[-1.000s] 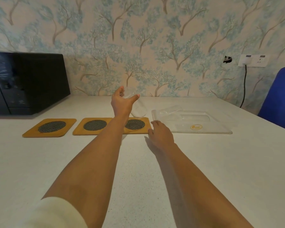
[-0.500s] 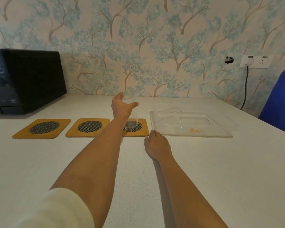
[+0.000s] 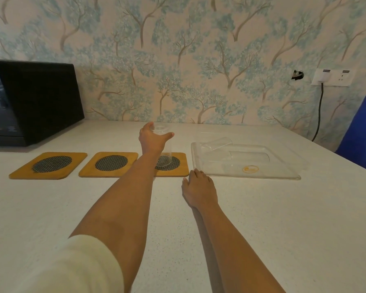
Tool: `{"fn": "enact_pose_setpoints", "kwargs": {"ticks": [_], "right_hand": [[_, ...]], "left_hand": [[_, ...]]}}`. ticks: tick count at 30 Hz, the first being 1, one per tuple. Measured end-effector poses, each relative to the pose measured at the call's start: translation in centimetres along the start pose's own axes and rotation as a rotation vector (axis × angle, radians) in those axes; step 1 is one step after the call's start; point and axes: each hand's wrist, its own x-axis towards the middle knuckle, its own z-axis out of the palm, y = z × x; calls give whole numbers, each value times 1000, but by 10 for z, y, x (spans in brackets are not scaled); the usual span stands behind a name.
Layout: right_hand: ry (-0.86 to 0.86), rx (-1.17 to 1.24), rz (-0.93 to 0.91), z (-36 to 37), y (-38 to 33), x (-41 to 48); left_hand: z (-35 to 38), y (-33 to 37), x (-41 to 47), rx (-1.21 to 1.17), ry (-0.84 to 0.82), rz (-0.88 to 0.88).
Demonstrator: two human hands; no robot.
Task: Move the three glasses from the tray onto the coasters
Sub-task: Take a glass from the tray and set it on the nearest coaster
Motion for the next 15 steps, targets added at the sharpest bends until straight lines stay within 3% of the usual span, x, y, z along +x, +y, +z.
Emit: {"fn": "enact_pose_setpoints", "kwargs": {"ticks": [15], "right_hand": [[-18, -10, 3, -4, -2, -2]], "left_hand": [[16, -6, 0, 13, -18, -2]]}}
